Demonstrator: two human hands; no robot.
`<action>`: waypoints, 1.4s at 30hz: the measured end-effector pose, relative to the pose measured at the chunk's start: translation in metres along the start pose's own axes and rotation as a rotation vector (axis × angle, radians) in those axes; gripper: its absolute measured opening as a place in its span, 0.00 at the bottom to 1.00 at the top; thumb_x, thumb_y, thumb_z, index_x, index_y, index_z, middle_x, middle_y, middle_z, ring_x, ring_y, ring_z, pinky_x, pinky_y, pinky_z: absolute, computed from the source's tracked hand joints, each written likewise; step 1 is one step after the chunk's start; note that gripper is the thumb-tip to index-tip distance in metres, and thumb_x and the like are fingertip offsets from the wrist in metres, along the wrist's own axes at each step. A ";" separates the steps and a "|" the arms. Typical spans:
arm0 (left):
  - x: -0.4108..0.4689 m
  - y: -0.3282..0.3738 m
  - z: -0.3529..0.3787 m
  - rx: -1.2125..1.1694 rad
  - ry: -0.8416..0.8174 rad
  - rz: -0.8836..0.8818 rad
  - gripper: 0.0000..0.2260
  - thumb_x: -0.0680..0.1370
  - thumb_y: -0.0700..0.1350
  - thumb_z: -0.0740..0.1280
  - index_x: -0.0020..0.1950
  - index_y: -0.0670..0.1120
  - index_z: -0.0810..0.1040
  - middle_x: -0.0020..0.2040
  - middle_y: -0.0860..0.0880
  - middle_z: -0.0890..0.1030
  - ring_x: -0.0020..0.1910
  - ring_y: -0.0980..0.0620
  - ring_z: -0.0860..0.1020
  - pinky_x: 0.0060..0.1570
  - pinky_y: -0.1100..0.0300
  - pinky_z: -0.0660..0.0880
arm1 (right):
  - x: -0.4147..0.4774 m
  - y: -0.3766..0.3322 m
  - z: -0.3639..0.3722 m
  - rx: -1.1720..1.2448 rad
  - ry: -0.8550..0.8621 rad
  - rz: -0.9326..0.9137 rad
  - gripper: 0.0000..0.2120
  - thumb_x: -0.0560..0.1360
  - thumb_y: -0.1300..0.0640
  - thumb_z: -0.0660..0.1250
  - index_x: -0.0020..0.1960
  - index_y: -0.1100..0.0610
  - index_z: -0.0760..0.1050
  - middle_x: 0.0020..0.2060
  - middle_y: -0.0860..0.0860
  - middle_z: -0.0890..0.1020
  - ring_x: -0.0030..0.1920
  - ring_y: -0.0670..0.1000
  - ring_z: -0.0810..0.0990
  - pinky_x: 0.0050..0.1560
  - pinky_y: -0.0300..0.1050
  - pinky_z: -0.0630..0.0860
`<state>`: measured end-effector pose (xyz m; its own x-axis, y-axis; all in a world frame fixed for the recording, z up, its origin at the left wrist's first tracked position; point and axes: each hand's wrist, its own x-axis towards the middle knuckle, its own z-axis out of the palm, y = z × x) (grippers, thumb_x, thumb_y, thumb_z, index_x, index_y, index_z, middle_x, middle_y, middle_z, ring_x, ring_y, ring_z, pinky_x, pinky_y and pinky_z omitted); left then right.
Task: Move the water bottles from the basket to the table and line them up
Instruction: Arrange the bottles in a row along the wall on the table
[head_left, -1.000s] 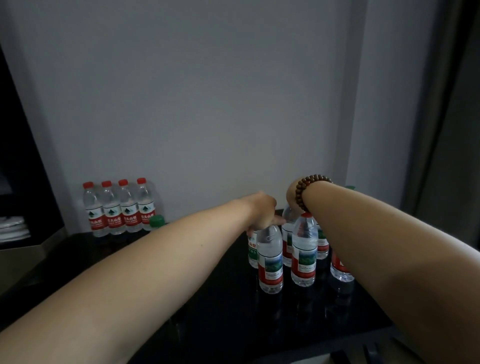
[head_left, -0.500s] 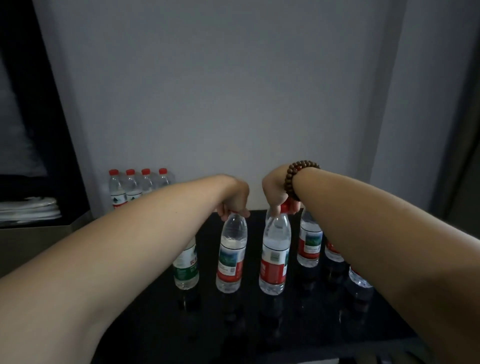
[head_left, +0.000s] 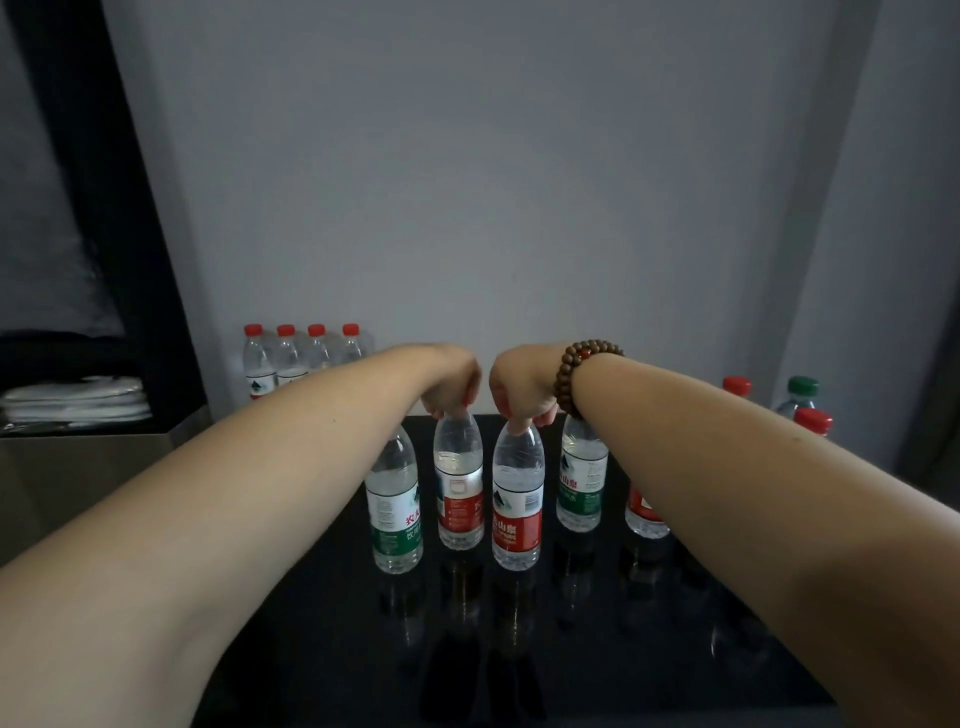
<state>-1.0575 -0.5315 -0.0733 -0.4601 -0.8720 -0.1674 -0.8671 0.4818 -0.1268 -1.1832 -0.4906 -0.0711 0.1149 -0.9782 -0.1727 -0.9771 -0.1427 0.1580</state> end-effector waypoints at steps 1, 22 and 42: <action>0.000 -0.001 0.000 0.007 0.015 0.017 0.11 0.79 0.42 0.70 0.61 0.45 0.79 0.53 0.46 0.86 0.47 0.49 0.83 0.41 0.62 0.76 | 0.001 0.000 -0.001 -0.013 -0.005 -0.012 0.14 0.77 0.52 0.74 0.58 0.60 0.83 0.49 0.53 0.87 0.46 0.49 0.87 0.47 0.39 0.82; 0.025 -0.006 0.012 0.124 0.033 -0.056 0.19 0.74 0.55 0.77 0.60 0.47 0.83 0.52 0.49 0.86 0.50 0.49 0.84 0.53 0.55 0.81 | 0.018 0.007 0.019 0.417 0.007 0.110 0.24 0.75 0.58 0.76 0.65 0.68 0.74 0.58 0.64 0.81 0.41 0.59 0.88 0.43 0.53 0.86; 0.059 -0.048 0.024 0.030 0.032 -0.105 0.25 0.68 0.56 0.81 0.58 0.45 0.82 0.43 0.49 0.86 0.41 0.51 0.84 0.42 0.56 0.83 | 0.068 -0.010 0.025 0.355 0.135 0.035 0.27 0.72 0.55 0.79 0.67 0.62 0.74 0.56 0.58 0.82 0.47 0.55 0.85 0.48 0.50 0.86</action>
<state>-1.0385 -0.6037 -0.1007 -0.3735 -0.9198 -0.1199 -0.9048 0.3898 -0.1716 -1.1705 -0.5515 -0.1087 0.0801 -0.9960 -0.0394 -0.9793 -0.0712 -0.1895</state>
